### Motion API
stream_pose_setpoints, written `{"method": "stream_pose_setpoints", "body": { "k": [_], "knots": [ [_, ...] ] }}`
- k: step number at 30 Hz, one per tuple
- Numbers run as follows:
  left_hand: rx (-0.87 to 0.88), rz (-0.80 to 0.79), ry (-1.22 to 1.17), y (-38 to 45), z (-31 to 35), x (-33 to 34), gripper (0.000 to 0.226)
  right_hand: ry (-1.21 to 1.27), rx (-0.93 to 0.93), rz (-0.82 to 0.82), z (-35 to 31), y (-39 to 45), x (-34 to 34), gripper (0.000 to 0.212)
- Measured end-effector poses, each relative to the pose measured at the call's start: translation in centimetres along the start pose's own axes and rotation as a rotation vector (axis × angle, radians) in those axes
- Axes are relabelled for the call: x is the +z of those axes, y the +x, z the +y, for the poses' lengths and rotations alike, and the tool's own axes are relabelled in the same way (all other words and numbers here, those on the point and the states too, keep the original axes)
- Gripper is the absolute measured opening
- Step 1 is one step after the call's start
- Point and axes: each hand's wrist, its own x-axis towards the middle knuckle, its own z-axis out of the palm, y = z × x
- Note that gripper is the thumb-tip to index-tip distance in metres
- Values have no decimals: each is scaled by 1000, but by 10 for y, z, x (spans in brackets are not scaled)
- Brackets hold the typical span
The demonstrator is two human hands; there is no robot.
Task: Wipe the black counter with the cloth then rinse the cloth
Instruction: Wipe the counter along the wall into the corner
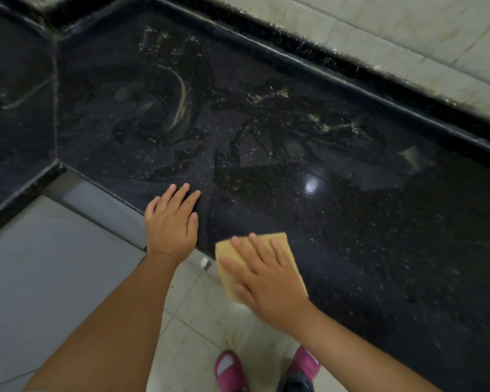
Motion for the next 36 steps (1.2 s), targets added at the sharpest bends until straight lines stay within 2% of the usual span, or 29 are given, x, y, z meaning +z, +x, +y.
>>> {"method": "stream_pose_setpoints", "body": {
  "k": [3,6,9,12,15,18,22,24,27,31,34,36],
  "knots": [
    [-29,-20,-24,-1,3,-2,59,-15,92,-16,36,-68,7,43],
    [-40,-47,-33,-1,4,-4,61,97,325,-84,76,-112,0,48],
    [-46,-77,-30,-1,4,-5,60,217,626,-28,103,-95,-16,76],
    [-43,-93,-40,0,3,-5,58,264,853,-44,112,-30,-34,52],
    [-40,-84,-45,0,5,-6,55,334,836,-82,100,42,-41,50],
    [-24,-51,-34,1,4,-5,52,340,641,-92,60,87,-42,50],
    [-8,-39,-18,1,3,-5,49,222,302,-91,5,82,-30,60],
    [-13,-70,-30,1,4,-6,50,118,247,-55,0,48,-19,56],
    [-18,-110,-39,1,5,-11,51,87,324,-99,21,-26,-3,49],
    [-23,-142,-54,-1,9,-17,52,97,567,-134,74,-109,-5,54],
    [-38,-140,-19,-2,17,-24,41,171,736,-130,111,-117,-20,69],
    [-85,-163,-29,0,25,-29,39,266,885,-94,135,-93,-30,58]
  ]
}}
